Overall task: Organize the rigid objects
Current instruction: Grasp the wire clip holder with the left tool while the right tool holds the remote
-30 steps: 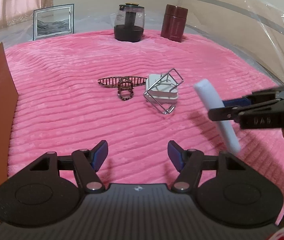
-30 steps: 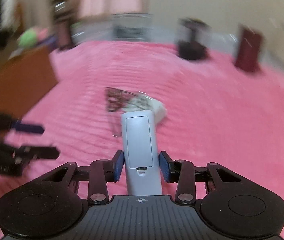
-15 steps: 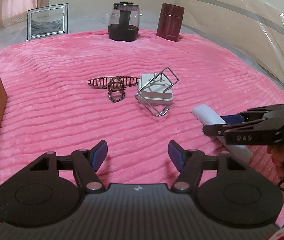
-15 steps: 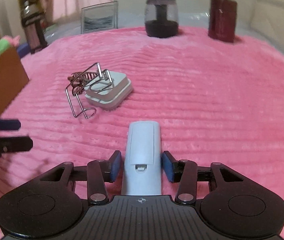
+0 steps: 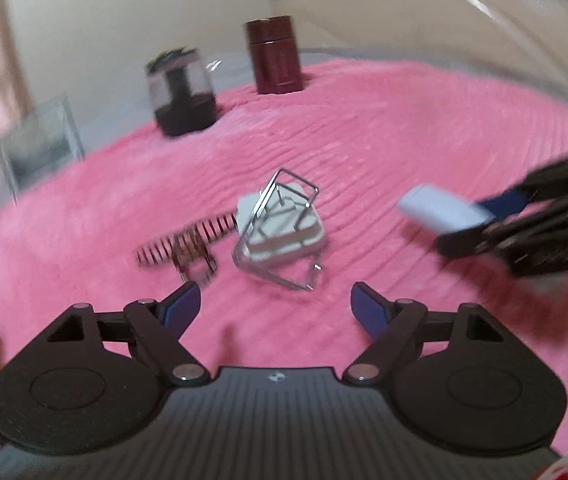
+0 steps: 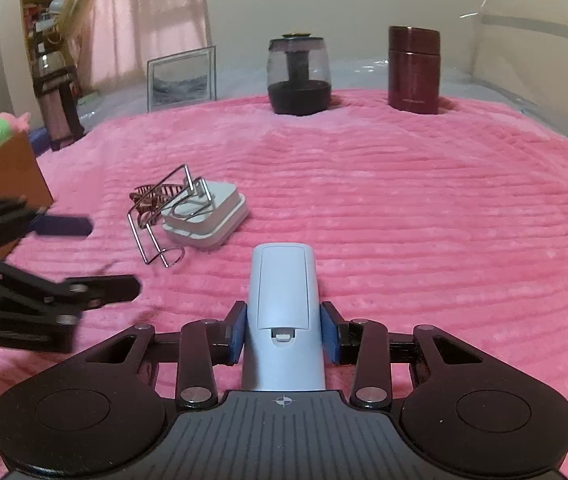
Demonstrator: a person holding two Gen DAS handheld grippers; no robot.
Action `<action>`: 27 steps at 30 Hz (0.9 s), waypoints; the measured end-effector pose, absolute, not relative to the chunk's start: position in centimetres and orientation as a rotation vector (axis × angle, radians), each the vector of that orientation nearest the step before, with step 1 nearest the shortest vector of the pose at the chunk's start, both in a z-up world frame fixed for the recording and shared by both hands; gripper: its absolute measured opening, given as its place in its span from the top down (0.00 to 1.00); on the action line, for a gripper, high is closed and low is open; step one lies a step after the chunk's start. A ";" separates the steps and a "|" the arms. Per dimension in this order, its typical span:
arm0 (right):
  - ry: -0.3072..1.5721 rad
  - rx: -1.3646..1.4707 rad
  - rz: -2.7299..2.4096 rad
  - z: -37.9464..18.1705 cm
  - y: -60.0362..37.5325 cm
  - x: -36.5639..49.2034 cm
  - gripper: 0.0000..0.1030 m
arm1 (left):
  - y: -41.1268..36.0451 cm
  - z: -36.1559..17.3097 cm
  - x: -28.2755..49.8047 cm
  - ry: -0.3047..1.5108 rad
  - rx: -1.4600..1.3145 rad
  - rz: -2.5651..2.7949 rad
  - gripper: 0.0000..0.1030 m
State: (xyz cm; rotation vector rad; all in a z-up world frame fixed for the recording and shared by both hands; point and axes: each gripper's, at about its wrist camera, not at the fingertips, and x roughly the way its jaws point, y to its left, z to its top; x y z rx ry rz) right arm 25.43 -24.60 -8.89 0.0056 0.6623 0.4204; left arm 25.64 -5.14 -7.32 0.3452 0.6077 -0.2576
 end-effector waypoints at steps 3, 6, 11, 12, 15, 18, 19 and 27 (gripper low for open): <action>0.660 0.025 0.414 -8.8 -25.1 25.3 0.66 | -6.0 -7.8 27.0 0.581 0.459 -0.256 0.23; 0.664 0.039 0.408 -9.0 -25.4 25.3 0.66 | -6.9 -8.5 27.8 0.574 0.547 -0.284 0.26; 0.676 0.069 0.398 -9.5 -25.7 25.1 0.66 | -7.6 -9.4 28.8 0.579 0.646 -0.334 0.49; 0.679 0.077 0.398 -9.6 -25.8 25.1 0.66 | -7.6 -9.5 29.0 0.582 0.652 -0.337 0.51; 0.684 0.086 0.406 -9.7 -25.8 24.7 0.66 | -7.2 -9.2 28.7 0.608 0.607 -0.328 0.52; 0.676 0.110 0.408 -9.5 -25.9 24.0 0.66 | -6.5 -8.4 26.9 0.631 0.522 -0.294 0.52; 0.676 0.121 0.412 -9.5 -25.9 23.7 0.66 | -6.2 -8.0 26.3 0.644 0.469 -0.288 0.52; 0.674 0.177 0.443 -8.6 -25.6 19.6 0.66 | -4.3 -5.4 19.2 0.680 0.172 -0.241 0.52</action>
